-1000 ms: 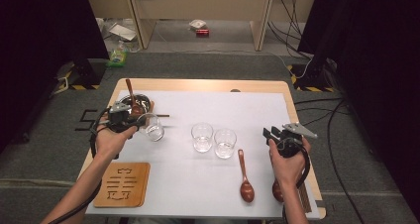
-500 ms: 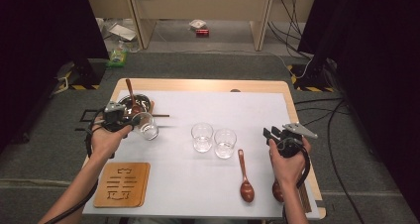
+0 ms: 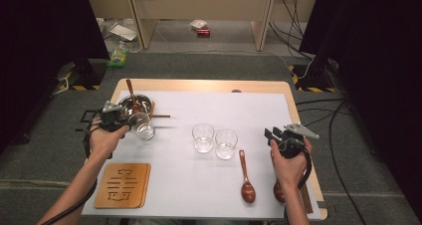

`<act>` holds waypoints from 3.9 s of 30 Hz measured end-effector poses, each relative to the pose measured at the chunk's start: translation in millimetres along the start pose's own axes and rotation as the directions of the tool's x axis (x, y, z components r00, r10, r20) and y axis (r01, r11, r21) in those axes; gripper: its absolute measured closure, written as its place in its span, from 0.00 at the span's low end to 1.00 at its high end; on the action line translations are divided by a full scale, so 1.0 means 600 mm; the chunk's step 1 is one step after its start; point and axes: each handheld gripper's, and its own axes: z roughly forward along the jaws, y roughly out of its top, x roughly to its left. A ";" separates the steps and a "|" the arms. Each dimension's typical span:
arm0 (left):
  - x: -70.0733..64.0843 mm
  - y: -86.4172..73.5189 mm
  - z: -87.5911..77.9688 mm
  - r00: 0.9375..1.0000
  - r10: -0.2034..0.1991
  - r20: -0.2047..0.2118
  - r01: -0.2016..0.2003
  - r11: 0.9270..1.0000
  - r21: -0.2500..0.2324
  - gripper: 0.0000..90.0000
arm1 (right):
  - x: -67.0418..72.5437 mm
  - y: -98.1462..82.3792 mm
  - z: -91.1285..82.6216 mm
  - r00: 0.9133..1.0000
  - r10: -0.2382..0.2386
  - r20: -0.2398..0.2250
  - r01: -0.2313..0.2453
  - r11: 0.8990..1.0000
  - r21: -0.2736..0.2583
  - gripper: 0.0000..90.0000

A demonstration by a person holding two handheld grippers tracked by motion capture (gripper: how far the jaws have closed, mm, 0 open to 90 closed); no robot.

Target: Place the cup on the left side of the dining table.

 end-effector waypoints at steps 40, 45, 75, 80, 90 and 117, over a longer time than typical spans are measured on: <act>0.022 -0.023 0.013 1.000 -0.014 -0.024 0.015 0.999 0.052 0.89 | 0.002 -0.001 0.002 1.000 -0.003 0.000 0.003 1.000 0.004 0.70; 0.024 -0.025 0.013 1.000 -0.014 -0.027 0.016 0.998 0.064 0.89 | 0.003 -0.001 0.003 1.000 -0.005 0.001 0.005 1.000 0.006 0.70; 0.032 -0.029 0.027 0.997 -0.081 0.000 0.081 0.995 0.055 0.84 | 0.002 -0.001 0.002 1.000 -0.008 0.000 0.008 1.000 0.006 0.69; 0.032 -0.034 0.026 0.996 -0.094 0.001 0.094 0.995 0.038 0.77 | 0.003 -0.001 0.002 1.000 -0.008 0.000 0.008 1.000 0.006 0.69; 0.031 -0.033 0.009 0.992 -0.122 -0.017 0.121 0.992 -0.019 0.58 | 0.004 -0.002 0.003 1.000 -0.009 -0.001 0.009 1.000 0.007 0.69; 0.024 -0.043 -0.053 0.993 -0.116 -0.015 0.115 0.989 -0.094 0.41 | 0.009 -0.003 0.005 1.000 -0.009 -0.007 0.009 1.000 0.014 0.68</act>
